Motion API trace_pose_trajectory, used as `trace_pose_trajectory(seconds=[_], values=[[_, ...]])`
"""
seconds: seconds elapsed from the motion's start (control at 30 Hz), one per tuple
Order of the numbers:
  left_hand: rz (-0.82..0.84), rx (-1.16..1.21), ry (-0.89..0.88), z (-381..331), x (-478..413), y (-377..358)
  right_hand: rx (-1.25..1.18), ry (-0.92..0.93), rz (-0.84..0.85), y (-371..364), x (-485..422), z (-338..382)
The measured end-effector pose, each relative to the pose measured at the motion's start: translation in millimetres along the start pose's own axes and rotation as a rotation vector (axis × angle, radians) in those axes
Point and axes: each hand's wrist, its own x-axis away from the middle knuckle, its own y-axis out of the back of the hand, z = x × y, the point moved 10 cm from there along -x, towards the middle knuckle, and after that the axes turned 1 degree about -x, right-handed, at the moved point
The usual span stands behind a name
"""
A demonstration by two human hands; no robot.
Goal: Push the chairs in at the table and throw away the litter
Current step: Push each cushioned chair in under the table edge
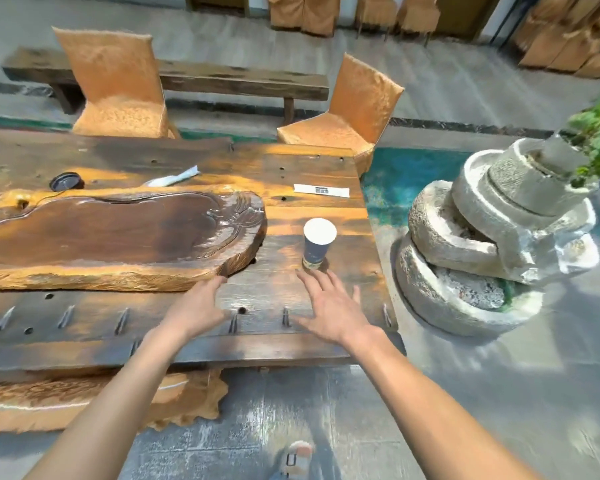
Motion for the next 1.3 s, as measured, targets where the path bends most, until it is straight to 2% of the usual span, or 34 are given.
trace_pose_trajectory(seconds=[0.13, 0.3, 0.5, 0.73, 0.83, 1.03, 1.3], values=[[0.065, -0.024, 0.046, -31.4, -4.1, -23.7, 0.004, -0.038, 0.005, 41.3, 10.0, -75.6], [0.045, -0.032, 0.051, -111.2, -29.1, -22.9, -0.067, -0.058, -0.028, 86.4, -15.6, -163.1], [-0.137, -0.012, 0.107, -216.2, -83.7, -6.2, -0.061, 0.029, -0.048, 134.9, -81.5, -249.2], [-0.206, 0.138, 0.226, -325.0, -121.5, -20.6, -0.004, 0.18, 0.007, 209.9, -137.2, -336.2], [-0.171, 0.184, 0.256, -359.3, -136.2, -26.6, 0.021, 0.207, -0.008, 247.3, -160.3, -363.5], [-0.247, 0.181, 0.25, -432.6, -199.0, 6.0, 0.052, 0.226, -0.045, 312.6, -239.4, -416.7], [-0.364, 0.113, 0.185, -511.5, -357.6, 93.8, 0.1, 0.265, -0.099, 377.6, -374.9, -439.2]])
